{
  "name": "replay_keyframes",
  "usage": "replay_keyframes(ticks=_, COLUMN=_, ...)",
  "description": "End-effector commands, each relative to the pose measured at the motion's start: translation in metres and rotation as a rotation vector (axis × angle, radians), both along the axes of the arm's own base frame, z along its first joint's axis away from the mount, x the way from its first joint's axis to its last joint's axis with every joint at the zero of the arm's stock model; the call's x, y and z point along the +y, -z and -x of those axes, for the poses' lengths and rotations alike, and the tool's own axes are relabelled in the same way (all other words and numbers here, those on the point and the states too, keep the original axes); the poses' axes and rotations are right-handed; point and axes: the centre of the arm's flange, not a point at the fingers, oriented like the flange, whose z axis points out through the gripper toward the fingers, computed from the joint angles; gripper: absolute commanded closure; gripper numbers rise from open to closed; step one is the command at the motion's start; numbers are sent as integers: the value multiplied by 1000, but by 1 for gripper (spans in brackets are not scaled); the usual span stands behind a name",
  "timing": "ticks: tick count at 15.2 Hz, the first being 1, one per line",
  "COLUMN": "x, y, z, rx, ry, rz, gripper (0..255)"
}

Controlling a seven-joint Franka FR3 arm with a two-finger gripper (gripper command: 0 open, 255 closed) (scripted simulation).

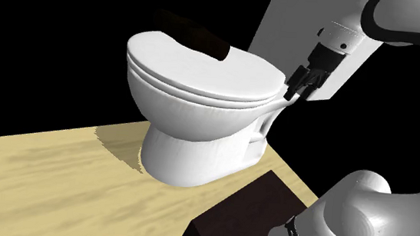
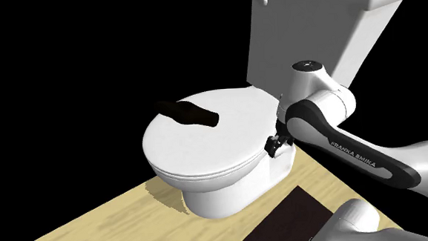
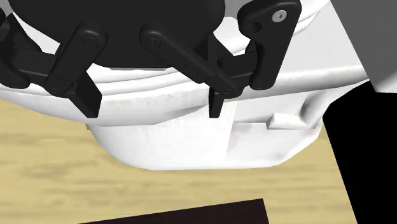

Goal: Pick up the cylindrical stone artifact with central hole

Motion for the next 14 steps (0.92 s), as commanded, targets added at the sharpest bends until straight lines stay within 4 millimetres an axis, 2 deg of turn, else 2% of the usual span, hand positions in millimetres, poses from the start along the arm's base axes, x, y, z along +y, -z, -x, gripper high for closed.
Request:
replay_keyframes(ticks=1, x=0, y=0, z=0, rx=0, ry=0, rz=0, gripper=0)
replay_keyframes(ticks=7, x=13, y=-14, z=-77, rx=-1, ry=-110, rz=6, gripper=0)
replay_keyframes(ticks=14, x=38, y=-30, z=-163, rx=-2, ry=-239, rz=13, gripper=0)
